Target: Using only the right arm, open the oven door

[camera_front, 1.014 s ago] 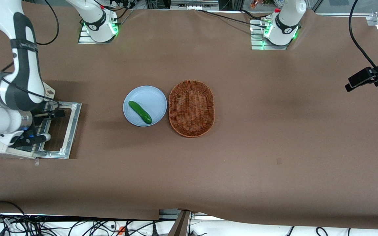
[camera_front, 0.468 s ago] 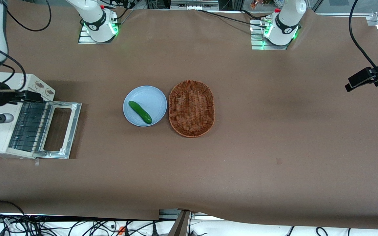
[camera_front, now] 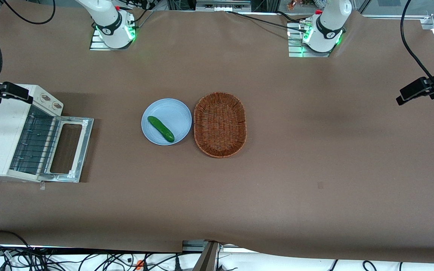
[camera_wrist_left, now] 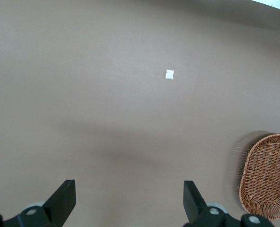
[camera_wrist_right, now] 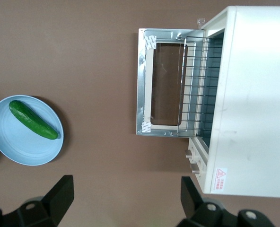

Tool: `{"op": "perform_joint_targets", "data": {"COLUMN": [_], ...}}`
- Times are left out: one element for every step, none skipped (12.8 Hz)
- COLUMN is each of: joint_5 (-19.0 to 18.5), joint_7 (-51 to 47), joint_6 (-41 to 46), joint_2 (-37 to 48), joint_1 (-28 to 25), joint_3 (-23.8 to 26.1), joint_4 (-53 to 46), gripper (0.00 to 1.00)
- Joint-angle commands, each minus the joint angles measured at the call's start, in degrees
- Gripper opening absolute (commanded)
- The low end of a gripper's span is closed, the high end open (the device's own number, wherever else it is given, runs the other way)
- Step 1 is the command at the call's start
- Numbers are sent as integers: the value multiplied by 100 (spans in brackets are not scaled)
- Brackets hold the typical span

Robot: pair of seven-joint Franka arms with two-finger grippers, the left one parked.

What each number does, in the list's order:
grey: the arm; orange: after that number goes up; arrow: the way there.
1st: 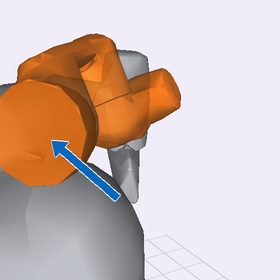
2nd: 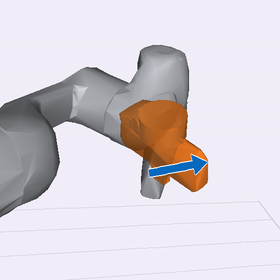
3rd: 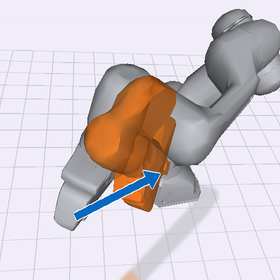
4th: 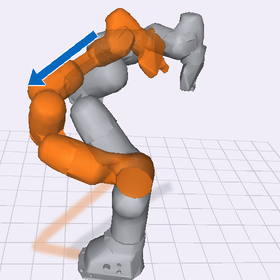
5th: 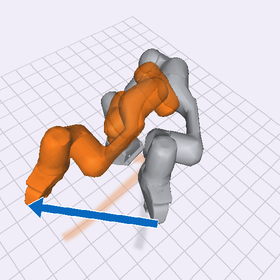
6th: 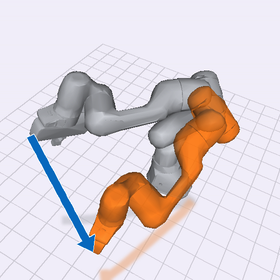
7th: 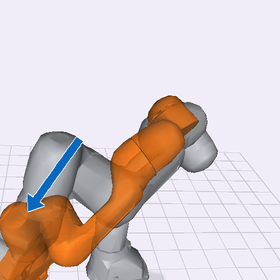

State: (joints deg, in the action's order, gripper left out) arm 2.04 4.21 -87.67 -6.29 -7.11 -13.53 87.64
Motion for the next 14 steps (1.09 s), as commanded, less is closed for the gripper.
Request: {"op": "perform_joint_targets", "data": {"joint_5": [-55, -55, -55, -46, -46, -46, -46, -46, -37, -46, -37, -37, -37, -28], "joint_7": [-149, -70, 26, 149, 298, 343, 343, 352, 352, 352, 352, 352, 352, 352], "joint_6": [136, 162, 162, 162, 171, 206, 267, 294, 329, 329, 329, 329, 338, 390], "joint_2": [216, 163, 146, 145, 163, 189, 189, 189, 189, 189, 189, 189, 189, 189], "joint_1": [-1, -1, -1, -1, -1, -1, -1, -1, -1, -1, -1, -1, 7, 7], "joint_3": [17, 25, 25, 17, 17, 17, 8, 8, 8, 8, 8, -1, -1, -10], "joint_4": [43, -106, -159, -169, -169, -169, -195, -230, -230, -230, -230, -230, -230, -230], "gripper": [100, 100, 100, 100, 100, 100, 100, 100, 100, 100, 100, 100, 100, 100]}}
